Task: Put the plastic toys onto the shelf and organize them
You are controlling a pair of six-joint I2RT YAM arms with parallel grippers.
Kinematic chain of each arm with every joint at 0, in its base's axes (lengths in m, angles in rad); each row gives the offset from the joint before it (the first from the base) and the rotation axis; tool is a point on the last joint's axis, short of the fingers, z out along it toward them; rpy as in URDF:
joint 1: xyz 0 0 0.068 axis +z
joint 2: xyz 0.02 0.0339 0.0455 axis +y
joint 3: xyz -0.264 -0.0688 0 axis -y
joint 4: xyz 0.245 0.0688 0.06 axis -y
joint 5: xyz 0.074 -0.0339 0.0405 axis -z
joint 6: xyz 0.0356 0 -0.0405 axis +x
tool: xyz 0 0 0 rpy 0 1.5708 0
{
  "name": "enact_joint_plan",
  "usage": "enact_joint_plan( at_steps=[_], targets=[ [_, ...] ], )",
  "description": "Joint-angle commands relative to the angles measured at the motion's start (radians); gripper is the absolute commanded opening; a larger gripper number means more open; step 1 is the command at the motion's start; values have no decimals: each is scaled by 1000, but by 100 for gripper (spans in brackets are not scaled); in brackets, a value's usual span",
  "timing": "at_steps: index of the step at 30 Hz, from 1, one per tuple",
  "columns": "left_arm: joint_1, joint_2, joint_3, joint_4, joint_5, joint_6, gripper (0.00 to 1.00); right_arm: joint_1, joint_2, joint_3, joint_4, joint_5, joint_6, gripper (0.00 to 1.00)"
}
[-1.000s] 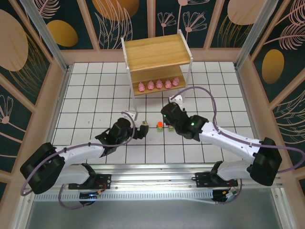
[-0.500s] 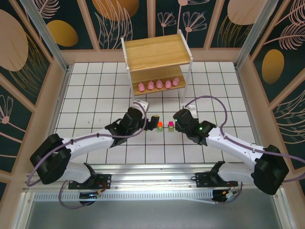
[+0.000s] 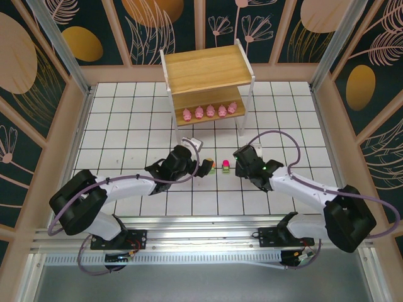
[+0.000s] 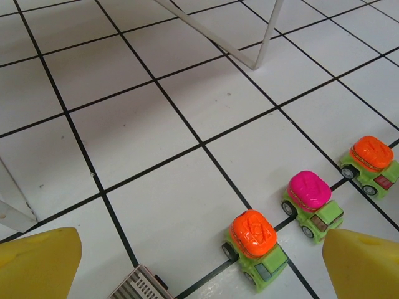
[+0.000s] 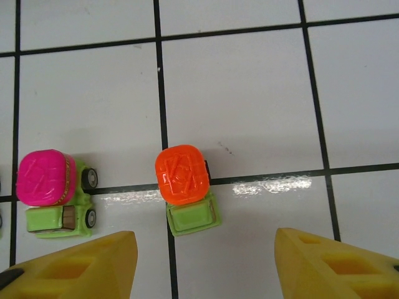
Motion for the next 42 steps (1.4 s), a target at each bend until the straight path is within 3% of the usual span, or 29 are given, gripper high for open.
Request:
enact_joint_plan(
  at_steps=[1,25,42],
  targets=[
    [-5,-13,-9,36,7,15,99,-17,38,-11,50,-22,-26,60],
    [-3,53,31,-7,-12,0,99,-53,146,-11,137,-89,-113,47],
    [-4,57,36,-13,-14,-1,99,-54,219,15,116,-89,-104,47]
  ],
)
